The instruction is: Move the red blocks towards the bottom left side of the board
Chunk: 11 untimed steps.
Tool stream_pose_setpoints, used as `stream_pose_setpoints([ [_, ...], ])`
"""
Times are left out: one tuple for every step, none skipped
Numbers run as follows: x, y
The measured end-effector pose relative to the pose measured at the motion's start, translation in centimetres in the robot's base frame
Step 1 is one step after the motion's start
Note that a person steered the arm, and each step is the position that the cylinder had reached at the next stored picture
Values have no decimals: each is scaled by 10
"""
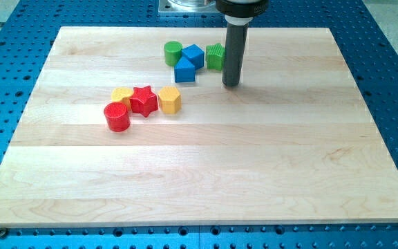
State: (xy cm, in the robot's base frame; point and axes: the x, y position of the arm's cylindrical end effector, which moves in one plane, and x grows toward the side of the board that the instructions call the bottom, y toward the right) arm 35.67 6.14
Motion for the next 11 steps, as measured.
stream_pose_setpoints([
  [5,-2],
  [42,-2],
  [58,-31],
  [42,-33],
  [19,-46],
  [19,-71],
  [32,-114],
  [71,-149],
  [90,-179],
  [114,-209],
  [113,-238],
])
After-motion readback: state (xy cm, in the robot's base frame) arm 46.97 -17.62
